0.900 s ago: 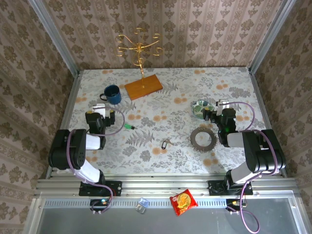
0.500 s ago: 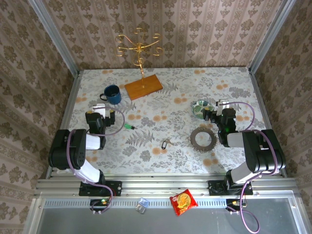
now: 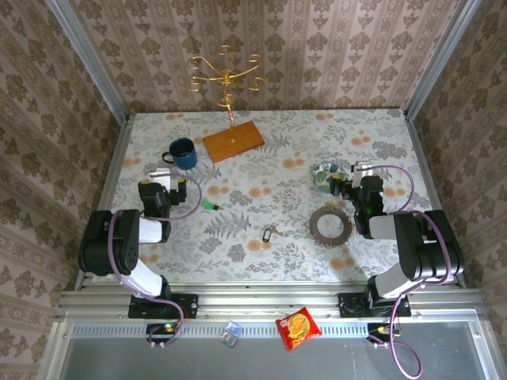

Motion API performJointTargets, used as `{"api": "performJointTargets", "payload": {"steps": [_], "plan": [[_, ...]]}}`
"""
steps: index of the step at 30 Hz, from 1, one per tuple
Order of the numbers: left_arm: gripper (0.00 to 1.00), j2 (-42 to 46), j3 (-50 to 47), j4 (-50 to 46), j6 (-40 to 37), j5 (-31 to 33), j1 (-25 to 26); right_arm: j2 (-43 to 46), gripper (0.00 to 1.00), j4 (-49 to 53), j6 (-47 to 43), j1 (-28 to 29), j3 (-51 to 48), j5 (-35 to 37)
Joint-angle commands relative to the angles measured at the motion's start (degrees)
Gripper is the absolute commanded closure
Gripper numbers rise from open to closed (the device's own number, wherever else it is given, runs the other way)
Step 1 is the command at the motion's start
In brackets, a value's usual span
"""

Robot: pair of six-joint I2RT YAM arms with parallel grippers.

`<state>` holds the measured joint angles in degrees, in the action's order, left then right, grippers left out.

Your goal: Put the keys on the keyring

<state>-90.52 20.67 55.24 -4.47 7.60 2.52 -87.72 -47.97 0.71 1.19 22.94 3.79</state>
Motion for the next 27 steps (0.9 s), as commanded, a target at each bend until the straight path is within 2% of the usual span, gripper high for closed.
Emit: {"api": "performJointTargets", "payload": {"steps": [1,4,8,10,13,16,19,23,27], "plan": [[0.00,1.3,1.1,-1.1,1.4,-1.3,-0.6,0.2,0.00,-0.5,1.0,-0.3,0.5,-0.9],[0.00,3.9,0.7,-2.3,1.5,-0.7,-0.6,4.6,0.02,5.1,0.1,-0.3,1.6,-3.1],[0.00,12.2,2.4,-12.2,1.1,-1.8,-0.5,15.7,0.03,25.0,1.9,0.0,8.5,-4.6],[0.00,15.5,3.2,-15.5,0.7,-1.3,0.0,19.9,0.03,30.5,5.6,0.2,10.2,-4.5],[0.00,19.5,4.2,-19.1,2.6,-0.9,0.9,25.2,0.06,39.5,15.1,0.5,11.9,-1.4],[0.00,23.2,5.3,-23.8,7.2,-4.6,1.0,28.5,0.12,52.2,27.2,0.5,14.0,2.6],[0.00,25.7,5.8,-27.0,11.9,-7.7,1.6,30.5,0.15,64.4,36.6,0.5,14.9,0.8],[0.00,26.7,8.1,-34.6,15.0,-7.3,5.9,33.9,0.18,75.3,41.0,0.5,13.8,-5.1],[0.00,26.6,9.5,-38.2,15.1,-4.6,13.9,37.5,0.27,85.3,42.6,0.5,12.8,-4.5]]}}
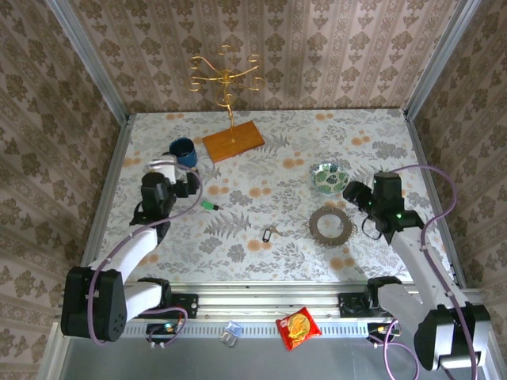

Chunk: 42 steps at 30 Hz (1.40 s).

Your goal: Put the keys on the keyring

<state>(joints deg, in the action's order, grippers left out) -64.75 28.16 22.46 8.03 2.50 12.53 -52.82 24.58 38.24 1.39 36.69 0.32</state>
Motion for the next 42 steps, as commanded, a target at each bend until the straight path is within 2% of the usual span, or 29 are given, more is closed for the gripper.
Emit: {"api": "performJointTargets", "payload": {"steps": [1,8,10,14,16,19,23,32,39,42], "plan": [[0.00,0.6,2.0,-5.5,3.5,1.2,6.4,3.2,0.29,13.9,5.8,0.2,-1.7,-1.6],[0.00,-4.3,4.0,-6.1,7.6,4.9,23.7,1.6,0.47,14.1,9.6,0.9,-6.4,-12.1],[0.00,-6.3,5.1,-6.2,8.4,6.8,27.4,1.2,0.51,14.0,9.8,3.1,-6.5,-11.8],[0.00,-11.0,7.0,-4.2,9.8,9.9,32.3,-1.9,0.54,16.6,9.6,11.0,-3.9,-5.6],[0.00,-12.8,8.1,-3.5,10.1,10.7,33.6,-4.0,0.54,18.6,9.4,15.9,-1.9,-0.6],[0.00,-14.4,9.1,-2.3,10.8,11.3,34.4,-7.6,0.62,20.4,8.9,21.9,0.5,4.7],[0.00,-15.6,9.4,-0.5,11.3,11.1,34.7,-12.8,0.72,21.0,7.5,26.1,3.5,8.7],[0.00,-15.5,9.2,-0.5,11.9,12.0,35.0,-21.0,0.76,19.8,6.1,30.1,6.1,7.9],[0.00,-14.9,8.6,-0.3,12.2,12.4,35.0,-22.7,0.81,19.2,6.6,30.5,4.5,7.7],[0.00,-14.6,8.2,-0.3,12.2,12.9,35.1,-22.6,0.87,19.6,6.4,30.5,3.8,7.9]]}}
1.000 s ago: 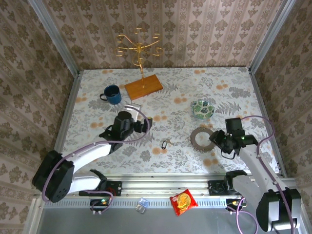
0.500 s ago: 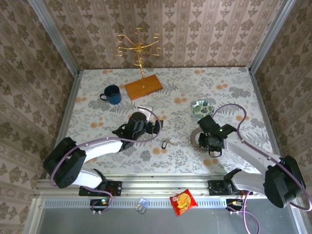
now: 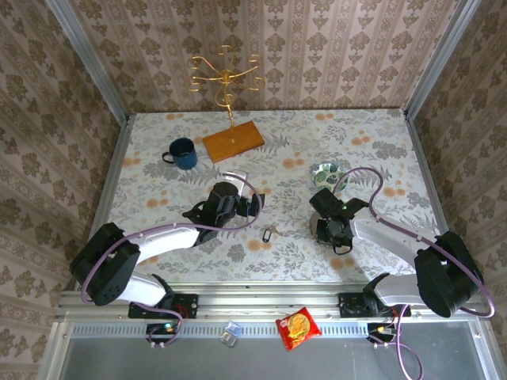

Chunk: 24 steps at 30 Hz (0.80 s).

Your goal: Put the keys on the keyring

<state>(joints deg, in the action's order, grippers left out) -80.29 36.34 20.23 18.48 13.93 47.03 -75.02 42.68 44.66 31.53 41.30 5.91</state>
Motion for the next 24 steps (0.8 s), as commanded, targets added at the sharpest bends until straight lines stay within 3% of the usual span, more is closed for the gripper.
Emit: {"api": "performJointTargets", "payload": {"steps": [1,10,21,24], "plan": [[0.00,1.0,-0.1,1.9,1.7,1.6,0.6,-0.2,0.88,1.4,-0.2,0.4,-1.0,2.3],[0.00,2.1,-0.6,1.6,0.3,3.6,0.5,0.9,0.99,3.9,-0.9,-0.1,-1.2,3.5],[0.00,1.8,-0.1,1.5,0.2,4.5,0.5,3.0,1.00,6.2,-1.2,-5.3,-1.4,4.3],[0.00,1.6,-0.1,1.3,0.2,4.4,0.5,3.5,0.85,5.5,-2.6,-5.0,0.6,2.1]]}}
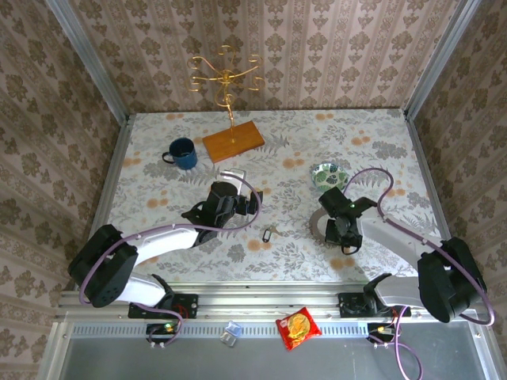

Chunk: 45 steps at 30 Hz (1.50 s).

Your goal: Put the keys on the keyring

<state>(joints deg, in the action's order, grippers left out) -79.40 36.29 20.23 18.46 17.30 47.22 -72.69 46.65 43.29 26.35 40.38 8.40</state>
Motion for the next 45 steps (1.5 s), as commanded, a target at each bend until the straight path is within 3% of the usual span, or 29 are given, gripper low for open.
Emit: {"api": "performJointTargets", "payload": {"steps": [1,5,16,23,26,32,40,45], "plan": [[0.00,0.7,-0.1,1.3,0.3,1.2,0.3,1.1,0.82,1.2,-1.4,0.6,2.1,-1.0],[0.00,0.2,0.0,1.6,0.3,1.1,0.3,-1.6,0.73,-1.2,-0.6,2.6,4.5,-3.9],[0.00,0.2,0.2,0.9,0.9,0.7,0.3,-6.7,0.72,-2.4,3.2,6.3,1.9,-2.2],[0.00,0.1,0.2,0.8,1.0,0.7,0.3,-3.9,0.80,-0.3,4.1,5.2,-1.0,-0.4],[0.00,0.4,0.1,0.6,0.9,0.7,0.3,-2.8,0.79,-0.2,4.3,4.4,-1.1,-0.7],[0.00,1.1,0.0,0.3,0.7,0.9,0.3,2.3,0.66,2.2,7.0,4.6,2.2,-2.5],[0.00,0.4,-0.2,1.3,1.0,0.5,0.3,9.7,0.74,2.0,16.5,7.4,-3.0,-6.1],[0.00,0.1,-0.2,1.6,1.1,0.2,0.3,11.2,0.74,-2.4,19.5,7.5,-7.2,-8.5]]}}
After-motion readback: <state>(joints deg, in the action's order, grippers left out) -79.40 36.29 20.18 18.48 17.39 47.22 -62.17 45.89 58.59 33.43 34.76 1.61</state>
